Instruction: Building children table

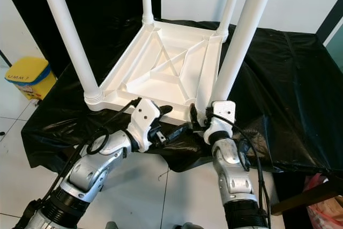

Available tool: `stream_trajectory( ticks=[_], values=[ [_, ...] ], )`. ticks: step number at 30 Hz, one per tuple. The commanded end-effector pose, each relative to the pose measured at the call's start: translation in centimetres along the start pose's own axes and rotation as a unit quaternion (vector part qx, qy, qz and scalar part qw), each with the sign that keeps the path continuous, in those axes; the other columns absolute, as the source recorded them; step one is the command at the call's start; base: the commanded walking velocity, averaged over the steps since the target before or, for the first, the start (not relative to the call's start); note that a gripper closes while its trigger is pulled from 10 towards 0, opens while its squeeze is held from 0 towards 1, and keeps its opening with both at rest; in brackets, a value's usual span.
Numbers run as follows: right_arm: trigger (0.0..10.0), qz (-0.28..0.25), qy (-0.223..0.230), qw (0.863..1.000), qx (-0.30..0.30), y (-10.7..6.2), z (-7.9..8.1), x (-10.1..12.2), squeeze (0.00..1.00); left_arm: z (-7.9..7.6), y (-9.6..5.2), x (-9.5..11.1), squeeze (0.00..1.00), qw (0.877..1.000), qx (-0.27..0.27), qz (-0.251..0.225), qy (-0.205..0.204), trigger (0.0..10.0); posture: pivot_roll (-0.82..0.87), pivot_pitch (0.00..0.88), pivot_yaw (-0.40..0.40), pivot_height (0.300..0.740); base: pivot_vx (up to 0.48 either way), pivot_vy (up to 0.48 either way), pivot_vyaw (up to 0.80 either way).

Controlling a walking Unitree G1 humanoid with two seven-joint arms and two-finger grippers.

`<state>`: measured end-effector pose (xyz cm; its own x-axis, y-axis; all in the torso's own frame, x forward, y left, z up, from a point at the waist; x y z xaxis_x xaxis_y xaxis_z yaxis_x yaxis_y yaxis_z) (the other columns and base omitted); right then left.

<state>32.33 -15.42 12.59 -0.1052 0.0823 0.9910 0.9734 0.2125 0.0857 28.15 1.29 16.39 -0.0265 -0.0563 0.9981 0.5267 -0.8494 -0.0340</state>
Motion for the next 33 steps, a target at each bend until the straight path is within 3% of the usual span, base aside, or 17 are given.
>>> stream_trajectory(
  ticks=[1,5,7,14,15,16,18,19,27,28,33],
  values=[
    [10.0,-0.001,0.000,1.000,0.022,-0.4,-0.4,-0.2,0.00,-0.8,0.0,-0.1,0.00,0.999,-0.034,0.007,-0.001,10.0,-0.02,0.067,-0.048,0.740,0.000,0.000,0.00],
    [10.0,0.006,-0.021,0.997,0.077,-0.5,-0.9,-0.5,0.00,-0.7,0.0,-0.1,0.00,0.999,-0.035,0.008,-0.001,10.0,-0.02,0.067,-0.047,0.740,0.000,0.000,0.00],
    [10.0,0.019,-0.038,0.992,0.120,0.4,-0.9,-0.9,0.00,-0.7,0.0,-0.1,0.00,0.999,-0.035,0.008,0.000,10.0,-0.02,0.062,-0.041,0.740,0.000,0.000,0.00],
    [10.0,0.025,-0.049,0.987,0.149,1.2,-0.6,-1.1,0.00,-0.7,0.0,-0.1,0.00,0.999,-0.036,0.008,0.002,10.0,-0.01,0.057,-0.039,0.740,0.000,0.000,0.00],
    [9.5,0.028,-0.052,0.985,0.163,1.6,-0.3,-1.2,0.00,-0.6,0.0,-0.1,0.00,0.999,-0.036,0.009,0.003,10.0,-0.01,0.054,-0.041,0.740,0.000,0.000,0.00],
    [4.5,0.031,-0.056,0.983,0.175,1.8,0.0,-1.3,0.00,-0.6,-0.1,-0.1,0.00,0.999,-0.036,0.010,0.003,10.0,-0.01,0.053,-0.041,0.740,0.000,0.000,0.00],
    [4.2,0.032,-0.058,0.980,0.186,2.0,0.1,-1.3,0.00,-0.6,-0.1,-0.1,0.00,0.999,-0.036,0.010,0.004,10.0,0.00,0.053,-0.041,0.740,0.000,0.000,0.00],
    [0.0,0.033,-0.057,0.979,0.192,2.1,0.1,-1.4,0.00,-0.6,-0.1,-0.2,0.00,0.999,-0.035,0.011,0.004,10.0,0.00,0.052,-0.044,0.740,0.000,0.000,0.00],
    [0.0,0.042,-0.053,0.981,0.180,2.1,-0.5,-1.9,0.00,-0.6,-0.2,-0.3,0.00,0.999,-0.034,0.015,0.010,10.0,0.00,0.051,-0.048,0.740,0.000,0.000,0.00],
    [10.0,0.047,-0.048,0.983,0.169,2.1,-0.7,-2.2,0.00,-0.6,-0.2,-0.4,0.00,0.999,-0.034,0.015,0.010,10.0,0.00,0.053,-0.051,0.740,0.000,0.000,0.00],
    [10.0,0.059,-0.039,0.990,0.121,1.9,-1.1,-2.9,0.00,-0.8,-0.2,-0.4,0.00,0.999,-0.033,0.013,0.007,10.0,0.00,0.060,-0.058,0.740,0.000,0.000,0.00]
  ],
)
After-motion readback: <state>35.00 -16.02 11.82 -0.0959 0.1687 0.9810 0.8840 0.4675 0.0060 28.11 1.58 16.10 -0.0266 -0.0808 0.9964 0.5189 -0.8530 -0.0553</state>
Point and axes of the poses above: a point about 5 cm out from each wrist's last joint towards the gripper, its own y axis pointing out of the wrist towards the gripper, its own x axis along the axis of the wrist's last joint, z = x × y, the point moved 3 cm from there along y, pointing out of the wrist towards the gripper, and after that the axes turned 6 degrees about -y, right-handed, at the moved point
